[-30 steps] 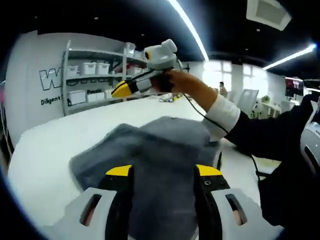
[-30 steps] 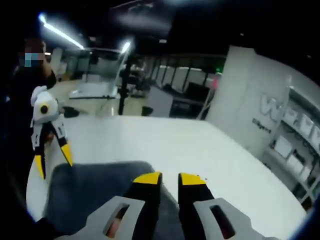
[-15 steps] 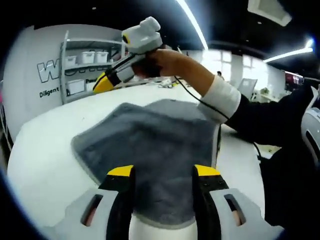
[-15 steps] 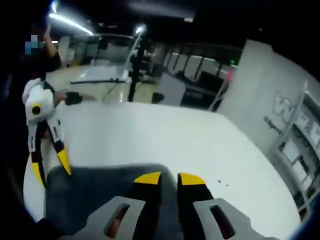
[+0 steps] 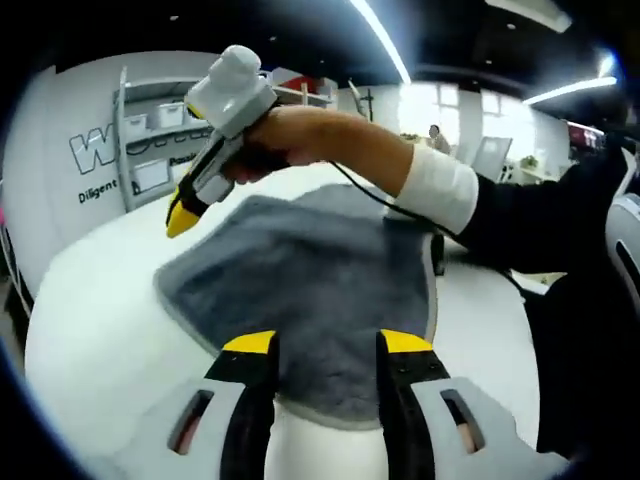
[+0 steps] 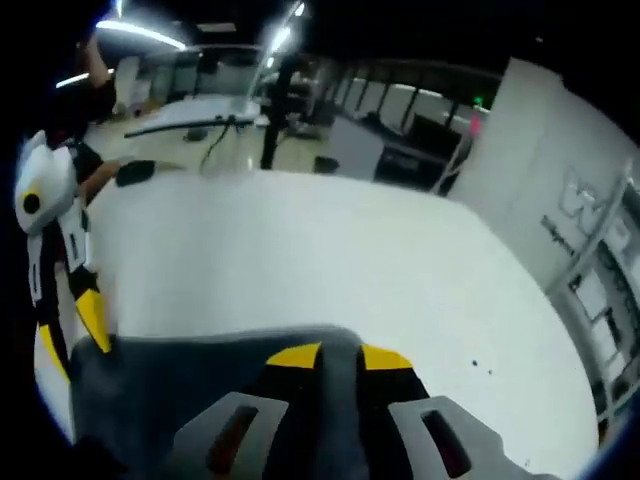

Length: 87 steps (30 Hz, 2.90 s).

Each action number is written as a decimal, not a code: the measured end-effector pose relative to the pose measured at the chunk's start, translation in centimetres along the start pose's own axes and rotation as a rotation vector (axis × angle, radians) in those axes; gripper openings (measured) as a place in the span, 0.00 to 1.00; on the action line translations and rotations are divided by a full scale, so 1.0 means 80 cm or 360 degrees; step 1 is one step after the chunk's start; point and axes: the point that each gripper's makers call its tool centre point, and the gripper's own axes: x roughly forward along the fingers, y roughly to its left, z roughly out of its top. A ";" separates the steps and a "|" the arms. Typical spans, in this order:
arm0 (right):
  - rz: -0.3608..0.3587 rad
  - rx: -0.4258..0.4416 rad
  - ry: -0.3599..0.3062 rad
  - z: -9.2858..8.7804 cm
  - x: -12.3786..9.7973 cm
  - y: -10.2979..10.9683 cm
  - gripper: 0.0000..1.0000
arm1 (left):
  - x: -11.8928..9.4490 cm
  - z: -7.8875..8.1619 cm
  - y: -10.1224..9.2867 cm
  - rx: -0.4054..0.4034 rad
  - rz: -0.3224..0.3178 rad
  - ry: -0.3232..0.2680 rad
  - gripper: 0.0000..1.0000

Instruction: Open the folded towel by lifting each exposed corner and separating the folded layers until the towel lies flat within the target outline without major curled edges

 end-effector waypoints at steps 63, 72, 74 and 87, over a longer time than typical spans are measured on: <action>0.0057 0.0260 -0.0153 0.048 0.026 0.023 0.00 | -0.047 -0.019 0.025 -0.0066 0.0161 0.0074 0.09; 0.0054 0.0274 -0.0210 0.072 0.039 0.028 0.00 | -0.068 -0.031 0.034 -0.0072 0.0227 0.0148 0.09; 0.0057 0.0274 -0.0214 0.076 0.044 0.030 0.00 | -0.073 -0.034 0.035 -0.0080 0.0235 0.0160 0.09; 0.0084 0.0297 -0.0256 0.097 0.066 0.045 0.00 | -0.099 -0.059 0.044 -0.0064 0.0270 0.0267 0.08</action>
